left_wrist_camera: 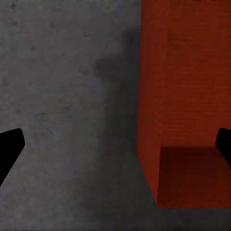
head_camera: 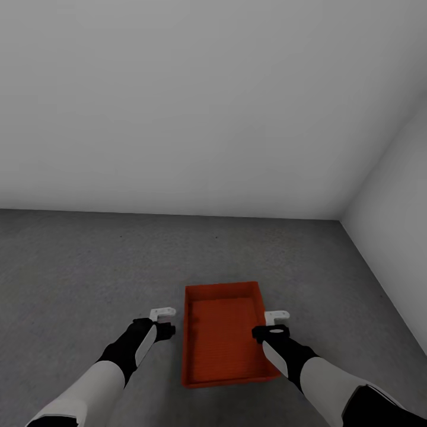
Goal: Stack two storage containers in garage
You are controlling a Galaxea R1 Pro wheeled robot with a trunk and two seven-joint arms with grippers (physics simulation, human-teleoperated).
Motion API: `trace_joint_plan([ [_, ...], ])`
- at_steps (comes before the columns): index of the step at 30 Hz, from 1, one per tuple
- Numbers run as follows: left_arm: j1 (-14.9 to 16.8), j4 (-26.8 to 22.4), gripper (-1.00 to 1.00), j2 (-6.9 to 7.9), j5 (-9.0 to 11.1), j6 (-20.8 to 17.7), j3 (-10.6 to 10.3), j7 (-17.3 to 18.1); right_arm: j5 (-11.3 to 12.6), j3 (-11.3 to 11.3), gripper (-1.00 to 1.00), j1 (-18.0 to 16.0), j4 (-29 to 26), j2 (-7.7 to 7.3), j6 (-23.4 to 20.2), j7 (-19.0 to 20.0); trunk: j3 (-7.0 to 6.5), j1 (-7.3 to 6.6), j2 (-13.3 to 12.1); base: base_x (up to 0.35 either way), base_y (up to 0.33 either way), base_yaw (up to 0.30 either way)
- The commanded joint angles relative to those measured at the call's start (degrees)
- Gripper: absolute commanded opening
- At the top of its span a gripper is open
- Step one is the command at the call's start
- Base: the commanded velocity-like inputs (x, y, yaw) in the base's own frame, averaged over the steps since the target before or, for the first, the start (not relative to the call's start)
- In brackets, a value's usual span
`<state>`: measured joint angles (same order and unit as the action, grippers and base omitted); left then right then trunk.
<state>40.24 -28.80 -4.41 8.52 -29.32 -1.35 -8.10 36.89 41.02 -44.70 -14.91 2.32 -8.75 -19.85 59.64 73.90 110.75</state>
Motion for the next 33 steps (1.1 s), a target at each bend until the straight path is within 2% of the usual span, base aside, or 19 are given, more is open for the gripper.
trace_joint_plan([
  [1,0.0,-0.1,1.00,0.01,0.6,-0.2,-0.1,-0.4,0.3,0.5,1.00,0.0,-0.1,-0.04,-0.3,-0.4,0.04,-0.01,0.0,0.000,0.000,0.000],
  [33,0.0,-1.2,1.00,-0.07,0.4,0.4,-0.1,-0.5,0.4,0.2,1.00,0.0,-0.1,-0.14,-0.2,-1.2,0.04,-0.01,0.0,0.000,0.000,0.000],
])
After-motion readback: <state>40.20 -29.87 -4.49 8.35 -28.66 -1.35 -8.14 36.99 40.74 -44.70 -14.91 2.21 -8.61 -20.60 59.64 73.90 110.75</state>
